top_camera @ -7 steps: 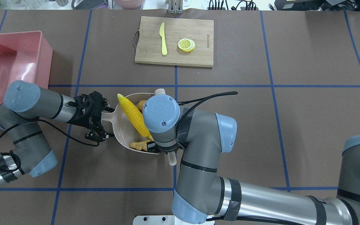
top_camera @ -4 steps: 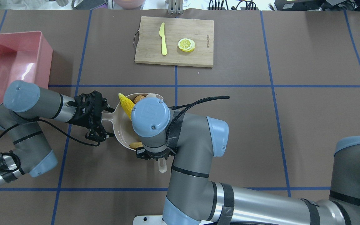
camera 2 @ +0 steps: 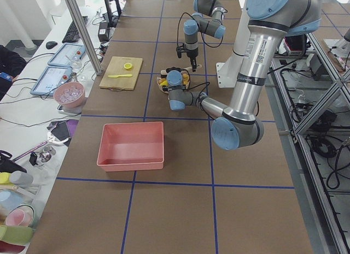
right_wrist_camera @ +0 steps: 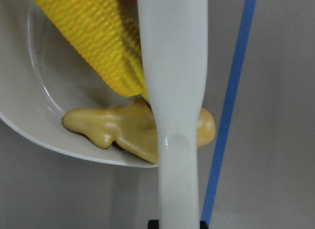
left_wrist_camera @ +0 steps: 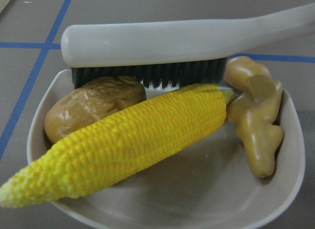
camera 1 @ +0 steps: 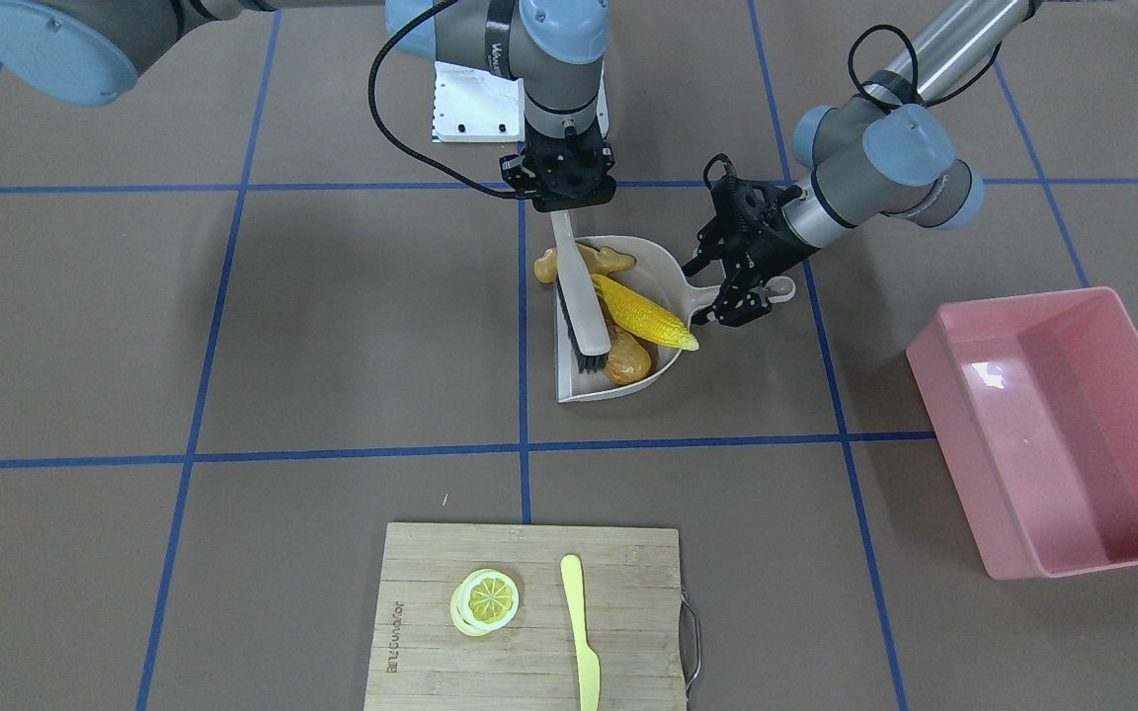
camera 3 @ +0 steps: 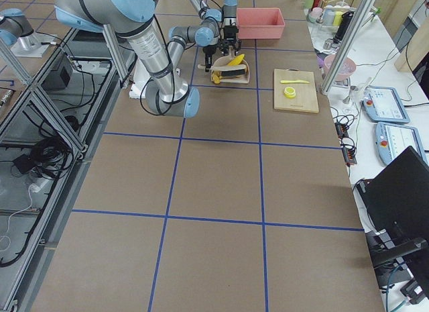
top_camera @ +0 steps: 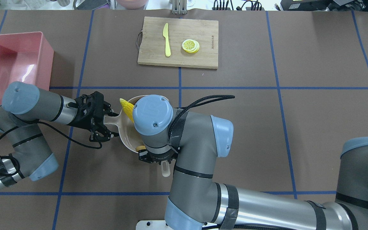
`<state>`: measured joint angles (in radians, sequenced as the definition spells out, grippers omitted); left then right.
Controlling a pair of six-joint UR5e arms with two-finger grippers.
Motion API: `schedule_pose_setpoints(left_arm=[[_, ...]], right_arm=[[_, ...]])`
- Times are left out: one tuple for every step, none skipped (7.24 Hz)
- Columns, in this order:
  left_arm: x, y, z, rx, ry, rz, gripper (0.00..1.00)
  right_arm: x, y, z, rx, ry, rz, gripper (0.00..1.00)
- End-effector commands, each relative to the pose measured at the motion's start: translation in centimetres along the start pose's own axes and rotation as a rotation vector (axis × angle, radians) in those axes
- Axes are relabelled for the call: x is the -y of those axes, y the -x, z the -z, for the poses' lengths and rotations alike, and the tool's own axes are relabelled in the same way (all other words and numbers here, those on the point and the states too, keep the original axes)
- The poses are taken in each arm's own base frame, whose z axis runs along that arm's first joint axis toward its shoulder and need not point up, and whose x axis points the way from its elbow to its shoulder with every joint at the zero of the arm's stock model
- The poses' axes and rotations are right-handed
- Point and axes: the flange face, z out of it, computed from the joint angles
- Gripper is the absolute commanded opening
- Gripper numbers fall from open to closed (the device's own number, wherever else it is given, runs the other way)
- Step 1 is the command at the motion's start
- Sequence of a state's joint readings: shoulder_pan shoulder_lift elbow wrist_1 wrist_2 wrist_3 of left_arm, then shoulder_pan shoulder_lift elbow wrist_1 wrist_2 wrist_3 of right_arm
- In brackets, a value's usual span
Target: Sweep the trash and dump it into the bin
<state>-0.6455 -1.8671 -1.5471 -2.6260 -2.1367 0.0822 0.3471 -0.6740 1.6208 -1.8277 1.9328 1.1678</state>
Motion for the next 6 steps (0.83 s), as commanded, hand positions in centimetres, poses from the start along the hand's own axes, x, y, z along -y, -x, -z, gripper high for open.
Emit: schedule_pose_setpoints(left_arm=[[0.0,-0.1,0.1,0.0,-0.002,0.001,0.34],[0.0,-0.1,0.2,0.0,-0.003,-0.001,0.32],[0.2,-0.1,0.4,0.002,-0.011,-0.004,0.25],[0.6,-0.4,0.8,0.002,-0.021,-0.011,0.21],[1.0,-0.6,1.4,0.004,-0.034,-0.019,0.21],[1.8,-1.0,2.1,0.006,-0.054,-0.031,0.21]], right_arm=[[-1.8,-2.7,2.6,-0.071,0.039,-0.038,0.0],[-2.8,-3.9,3.4,-0.109,0.058,-0.054,0.0],[-4.0,-6.7,3.8,-0.137,0.068,-0.062,0.0],[-4.5,-11.6,3.5,-0.148,0.063,-0.075,0.0],[-4.2,-14.2,3.9,-0.153,0.053,-0.082,0.0],[-3.6,-16.5,3.7,-0.171,0.047,-0.101,0.0]])
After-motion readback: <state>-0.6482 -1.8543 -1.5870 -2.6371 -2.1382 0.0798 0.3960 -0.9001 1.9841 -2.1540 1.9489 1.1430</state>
